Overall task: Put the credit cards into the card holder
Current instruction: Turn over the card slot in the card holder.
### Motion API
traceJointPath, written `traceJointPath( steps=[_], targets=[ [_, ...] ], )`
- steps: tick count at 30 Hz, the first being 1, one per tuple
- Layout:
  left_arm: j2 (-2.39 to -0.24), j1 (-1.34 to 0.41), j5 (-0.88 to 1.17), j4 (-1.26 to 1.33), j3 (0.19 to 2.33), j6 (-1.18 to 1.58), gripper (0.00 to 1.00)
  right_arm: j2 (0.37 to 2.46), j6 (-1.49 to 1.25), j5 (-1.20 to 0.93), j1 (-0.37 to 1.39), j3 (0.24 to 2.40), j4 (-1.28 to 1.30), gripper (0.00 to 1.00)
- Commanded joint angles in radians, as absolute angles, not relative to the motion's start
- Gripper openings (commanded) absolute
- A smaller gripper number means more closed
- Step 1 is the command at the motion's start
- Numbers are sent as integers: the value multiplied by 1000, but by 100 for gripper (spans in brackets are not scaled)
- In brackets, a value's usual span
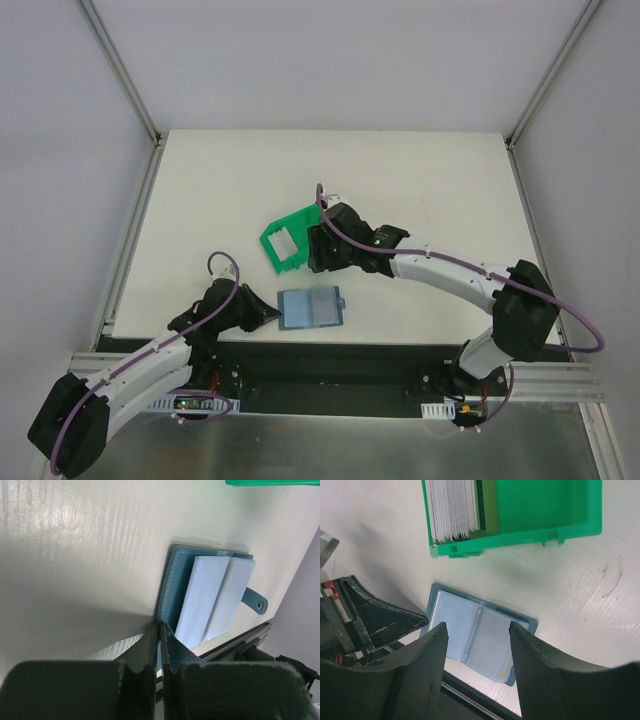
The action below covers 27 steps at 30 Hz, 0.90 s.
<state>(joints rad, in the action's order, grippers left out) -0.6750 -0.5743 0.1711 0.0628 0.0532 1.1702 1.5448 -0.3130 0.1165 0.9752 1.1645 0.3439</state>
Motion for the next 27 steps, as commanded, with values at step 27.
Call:
traceJointPath(
  steps=[27],
  targets=[
    [-730, -471, 158, 64, 81, 1143, 0, 2088, -167, -213, 824, 1762, 428, 59]
  ],
)
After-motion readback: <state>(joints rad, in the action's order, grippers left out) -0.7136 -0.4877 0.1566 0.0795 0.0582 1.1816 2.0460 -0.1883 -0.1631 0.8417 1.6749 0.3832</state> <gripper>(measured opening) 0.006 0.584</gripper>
